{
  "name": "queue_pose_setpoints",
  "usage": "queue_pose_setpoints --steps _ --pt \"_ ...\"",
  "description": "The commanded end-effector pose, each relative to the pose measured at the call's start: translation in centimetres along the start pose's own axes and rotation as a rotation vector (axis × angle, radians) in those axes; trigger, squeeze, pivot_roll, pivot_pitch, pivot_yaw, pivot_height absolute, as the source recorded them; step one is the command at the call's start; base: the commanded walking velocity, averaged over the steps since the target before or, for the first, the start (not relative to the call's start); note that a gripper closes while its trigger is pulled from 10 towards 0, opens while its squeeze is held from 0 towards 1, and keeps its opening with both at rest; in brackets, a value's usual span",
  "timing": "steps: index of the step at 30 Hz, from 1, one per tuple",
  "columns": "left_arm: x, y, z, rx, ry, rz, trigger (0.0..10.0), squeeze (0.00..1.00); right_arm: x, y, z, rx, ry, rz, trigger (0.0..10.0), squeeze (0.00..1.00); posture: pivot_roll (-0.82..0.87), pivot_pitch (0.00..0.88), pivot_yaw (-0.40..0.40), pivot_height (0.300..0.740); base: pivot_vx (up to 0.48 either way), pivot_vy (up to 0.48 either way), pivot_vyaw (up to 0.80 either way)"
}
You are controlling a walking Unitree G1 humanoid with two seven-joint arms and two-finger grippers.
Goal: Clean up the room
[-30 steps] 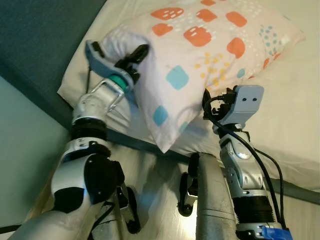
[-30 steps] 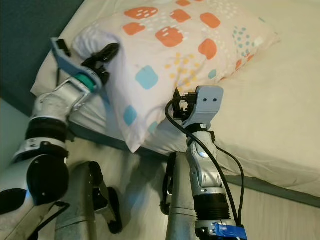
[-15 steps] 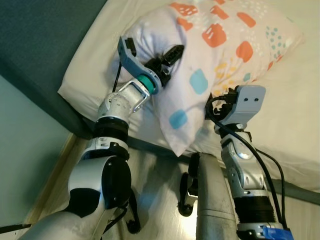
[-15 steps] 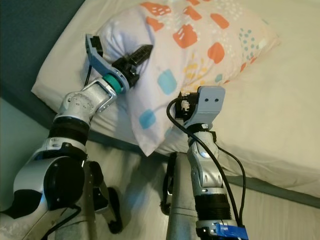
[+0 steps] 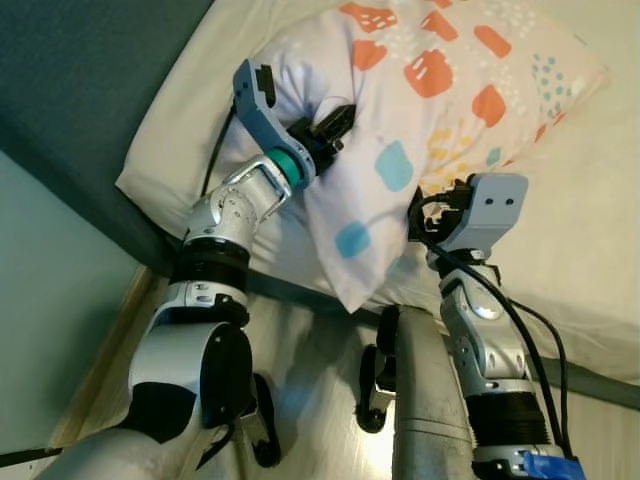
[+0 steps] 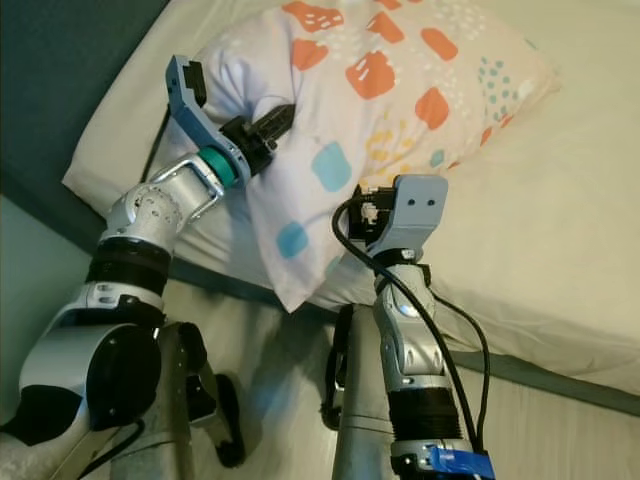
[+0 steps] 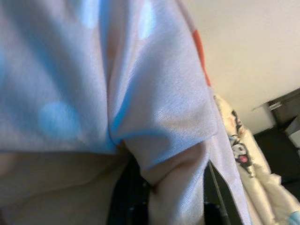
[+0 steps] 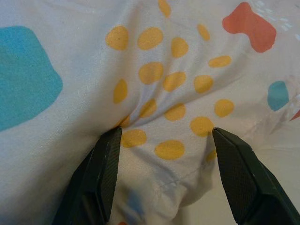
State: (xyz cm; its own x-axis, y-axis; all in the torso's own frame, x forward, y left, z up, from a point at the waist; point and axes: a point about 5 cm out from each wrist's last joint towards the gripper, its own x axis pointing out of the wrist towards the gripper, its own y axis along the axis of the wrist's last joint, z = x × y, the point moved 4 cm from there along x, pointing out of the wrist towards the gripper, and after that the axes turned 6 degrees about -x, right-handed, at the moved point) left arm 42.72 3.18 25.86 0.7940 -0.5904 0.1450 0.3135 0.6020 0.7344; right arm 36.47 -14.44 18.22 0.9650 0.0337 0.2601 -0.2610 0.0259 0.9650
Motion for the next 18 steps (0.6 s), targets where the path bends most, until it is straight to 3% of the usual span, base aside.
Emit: queue_pose_setpoints --steps 1,3,4,7,12,13,14,15,18 --pt "0.3 -0.3 1.2 0.057 -0.048 -0.014 0.0 0.0 -0.3 -0.9 0.3 -0.014 -0.018 -0.032 10.0 0.0 -0.08 0.273 0.039 0.57 0.0 0.0 0.0" --pt "0.0 1.8 1.8 0.164 -0.059 0.047 0.0 0.0 -0.4 -1.8 1.9 -0.065 -0.11 -0.082 10.0 0.0 -0.08 0.274 0.037 0.57 0.0 0.0 0.0" --pt "0.0 1.8 1.8 0.164 -0.059 0.047 0.0 0.0 -0.4 -1.8 1.9 -0.065 -0.11 -0.082 10.0 0.0 -0.08 0.274 0.037 0.57 0.0 0.0 0.0" --pt "-1.0 5.5 2.8 0.289 -0.08 0.158 0.0 0.0 -0.7 -2.8 4.9 -0.105 -0.28 -0.145 10.0 0.0 -0.07 0.277 0.035 0.57 0.0 0.0 0.0" --pt "-2.2 8.0 3.4 0.355 -0.089 0.234 0.0 0.0 -0.7 -2.8 6.7 -0.108 -0.392 -0.153 10.0 0.0 -0.07 0.277 0.035 0.57 0.0 0.0 0.0" --pt "-3.3 9.7 3.3 0.405 -0.077 0.292 0.0 0.0 0.1 -2.3 7.9 -0.103 -0.46 -0.138 10.0 0.0 -0.06 0.278 0.037 0.57 0.0 0.0 0.0" --pt "-3.3 9.7 3.3 0.405 -0.077 0.292 0.0 0.0 0.1 -2.3 7.9 -0.103 -0.46 -0.138 10.0 0.0 -0.06 0.278 0.037 0.57 0.0 0.0 0.0" --pt "-4.3 10.9 3.0 0.434 -0.054 0.333 0.0 0.0 1.1 -1.7 8.6 -0.093 -0.487 -0.118 10.0 0.0 -0.06 0.278 0.037 0.57 0.0 0.0 0.0" --pt "-4.8 11.4 2.7 0.45 -0.039 0.352 0.0 0.0 1.6 -1.3 9.0 -0.088 -0.501 -0.102 10.0 0.0 -0.06 0.278 0.037 0.57 0.0 0.0 0.0"
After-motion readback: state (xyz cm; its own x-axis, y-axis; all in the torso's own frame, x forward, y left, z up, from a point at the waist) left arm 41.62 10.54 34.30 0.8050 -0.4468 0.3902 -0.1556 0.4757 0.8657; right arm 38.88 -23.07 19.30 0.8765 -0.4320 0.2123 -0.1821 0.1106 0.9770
